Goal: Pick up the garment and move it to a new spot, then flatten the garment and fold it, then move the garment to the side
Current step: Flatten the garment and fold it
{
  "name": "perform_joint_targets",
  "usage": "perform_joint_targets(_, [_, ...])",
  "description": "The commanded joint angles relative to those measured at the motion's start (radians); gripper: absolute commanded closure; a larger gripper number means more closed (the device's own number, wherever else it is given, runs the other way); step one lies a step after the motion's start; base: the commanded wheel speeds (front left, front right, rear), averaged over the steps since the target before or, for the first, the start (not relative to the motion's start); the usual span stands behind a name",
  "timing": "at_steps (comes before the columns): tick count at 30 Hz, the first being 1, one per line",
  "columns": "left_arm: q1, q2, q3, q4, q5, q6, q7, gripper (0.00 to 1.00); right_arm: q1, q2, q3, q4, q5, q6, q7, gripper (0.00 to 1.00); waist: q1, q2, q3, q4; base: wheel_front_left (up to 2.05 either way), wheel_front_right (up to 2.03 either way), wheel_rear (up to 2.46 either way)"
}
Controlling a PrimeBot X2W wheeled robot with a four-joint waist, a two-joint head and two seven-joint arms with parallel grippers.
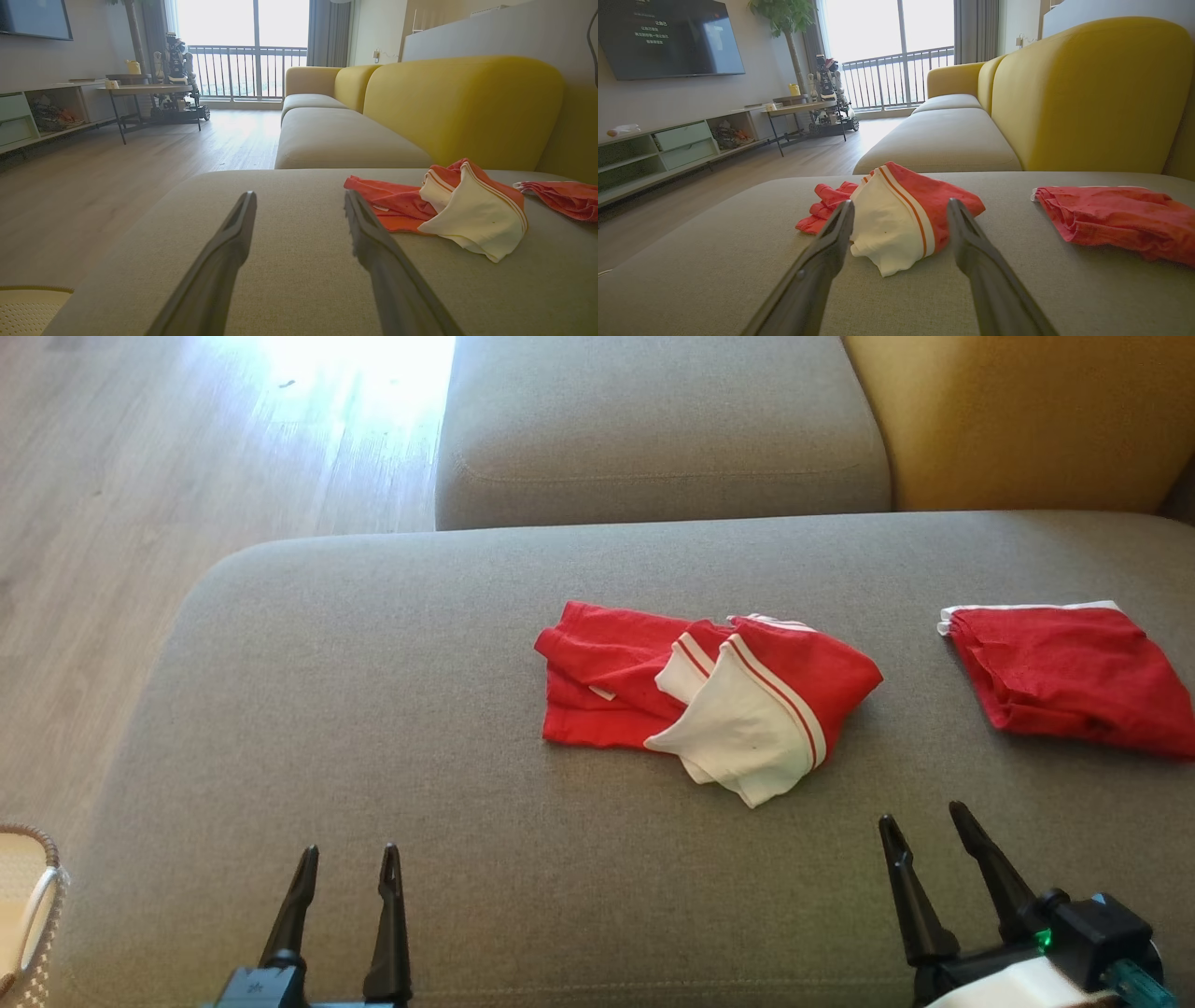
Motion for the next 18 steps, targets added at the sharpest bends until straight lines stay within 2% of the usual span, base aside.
perform_joint_targets(1, [-0.039, -0.011, 0.03, -0.03, 0.007, -0.001, -0.012, 0.0, -0.022, -0.01, 0.022, -0.029, -0.005, 0.0, -0.009, 0.0, 0.0, 0.0, 0.001, -0.001, 0.0, 0.0, 0.0])
perform_joint_targets(11, [-0.077, -0.012, -0.009, 0.002, -0.002, -0.024, -0.012, 0.0, -0.036, -0.01, 0.031, -0.031, -0.017, 0.0, -0.009, 0.0, 0.0, 0.0, 0.03, -0.046, 0.0, 0.0, 0.0])
perform_joint_targets(15, [-0.167, -0.012, -0.08, 0.032, -0.004, -0.055, -0.012, 0.0, -0.045, -0.01, 0.033, -0.037, -0.026, 0.0, -0.009, 0.0, 0.0, 0.0, 0.064, -0.078, 0.0, 0.0, 0.0])
perform_joint_targets(18, [-0.275, -0.012, -0.147, 0.085, -0.014, -0.099, -0.012, 0.0, -0.057, -0.01, 0.034, -0.043, -0.033, 0.0, -0.009, 0.0, 0.0, 0.0, 0.1, -0.103, 0.0, 0.0, 0.0])
